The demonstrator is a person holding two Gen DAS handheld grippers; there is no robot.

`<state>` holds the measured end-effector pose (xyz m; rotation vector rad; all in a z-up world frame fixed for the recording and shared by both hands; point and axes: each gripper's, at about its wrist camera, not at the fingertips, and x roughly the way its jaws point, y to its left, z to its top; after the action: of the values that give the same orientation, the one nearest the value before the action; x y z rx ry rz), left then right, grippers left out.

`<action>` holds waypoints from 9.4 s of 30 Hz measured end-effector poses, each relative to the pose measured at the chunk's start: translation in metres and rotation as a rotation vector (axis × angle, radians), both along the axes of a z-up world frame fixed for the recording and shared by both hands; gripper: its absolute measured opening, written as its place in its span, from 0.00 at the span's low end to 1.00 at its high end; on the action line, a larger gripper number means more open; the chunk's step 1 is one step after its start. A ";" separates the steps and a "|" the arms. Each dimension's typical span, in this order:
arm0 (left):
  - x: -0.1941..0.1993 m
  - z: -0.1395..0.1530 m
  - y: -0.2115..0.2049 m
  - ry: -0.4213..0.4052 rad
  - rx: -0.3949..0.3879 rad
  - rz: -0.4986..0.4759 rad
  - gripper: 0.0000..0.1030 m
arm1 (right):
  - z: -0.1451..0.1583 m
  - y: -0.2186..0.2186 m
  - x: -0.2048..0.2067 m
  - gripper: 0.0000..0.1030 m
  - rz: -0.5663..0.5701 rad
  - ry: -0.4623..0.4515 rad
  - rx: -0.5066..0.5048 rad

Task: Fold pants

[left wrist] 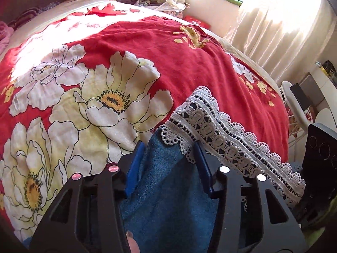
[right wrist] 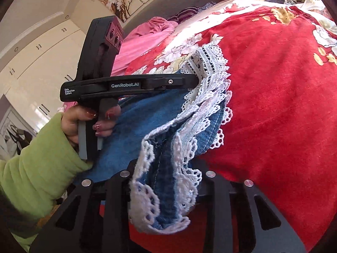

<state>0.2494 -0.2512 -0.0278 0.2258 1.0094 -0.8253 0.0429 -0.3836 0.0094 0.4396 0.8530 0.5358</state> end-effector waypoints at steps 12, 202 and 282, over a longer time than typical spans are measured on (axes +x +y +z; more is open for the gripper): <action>-0.006 0.027 0.056 0.049 -0.242 0.151 0.09 | 0.050 0.050 -0.001 0.25 0.096 -0.128 -0.121; -0.254 0.004 0.398 -0.002 -0.295 1.082 0.45 | 0.062 0.444 0.050 0.92 0.917 -0.200 -0.543; -0.207 0.005 0.231 -0.056 -0.003 0.735 0.53 | 0.078 0.214 0.052 0.65 0.552 -0.255 -0.448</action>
<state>0.0423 -0.0206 -0.0223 -0.1275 0.9412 -0.1501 0.0952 -0.1692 0.0876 -0.2832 0.8149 0.8598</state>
